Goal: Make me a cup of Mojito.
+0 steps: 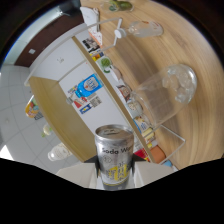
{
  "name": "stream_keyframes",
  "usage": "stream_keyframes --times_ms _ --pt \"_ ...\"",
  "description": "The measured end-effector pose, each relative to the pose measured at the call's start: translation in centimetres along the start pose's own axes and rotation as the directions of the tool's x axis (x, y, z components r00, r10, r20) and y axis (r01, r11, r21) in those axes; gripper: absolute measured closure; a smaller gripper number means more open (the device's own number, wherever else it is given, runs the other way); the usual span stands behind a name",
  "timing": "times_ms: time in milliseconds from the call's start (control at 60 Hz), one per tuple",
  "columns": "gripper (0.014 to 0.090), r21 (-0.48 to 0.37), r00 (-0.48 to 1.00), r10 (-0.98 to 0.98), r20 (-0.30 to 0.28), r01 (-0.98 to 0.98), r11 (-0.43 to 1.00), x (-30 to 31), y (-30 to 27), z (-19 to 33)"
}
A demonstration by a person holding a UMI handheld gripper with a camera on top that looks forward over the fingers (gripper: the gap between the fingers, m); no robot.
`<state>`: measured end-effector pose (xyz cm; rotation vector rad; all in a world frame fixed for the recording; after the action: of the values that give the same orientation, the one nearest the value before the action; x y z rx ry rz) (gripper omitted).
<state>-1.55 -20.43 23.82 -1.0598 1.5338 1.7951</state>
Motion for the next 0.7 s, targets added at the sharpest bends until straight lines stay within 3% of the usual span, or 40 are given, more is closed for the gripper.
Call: stream_keyframes --times_ms 100,167,317,433,517,700 --pt "0.0536 0.022 0.956 -0.286 -0.068 0.288 0.957 0.0 0.1 -0.1" --pt "0.0538 0.019 0.844 -0.524 -0.116 0.529 0.849 -0.3 0.5 -0.2" --pt "0.0534 -0.048 0.31 -0.935 -0.17 0.946 0.322 -0.9 2.1 0.2" --pt "0.0535 -0.091 -0.096 -0.98 -0.176 0.993 -0.081 0.0 3.0 0.9" --pt "0.0536 -0.123 -0.292 -0.941 -0.168 0.954 -0.274 1.9 3.4 1.4" --pt "0.0537 -0.236 -0.45 -0.883 -0.135 0.88 -0.412 8.6 1.4 2.5"
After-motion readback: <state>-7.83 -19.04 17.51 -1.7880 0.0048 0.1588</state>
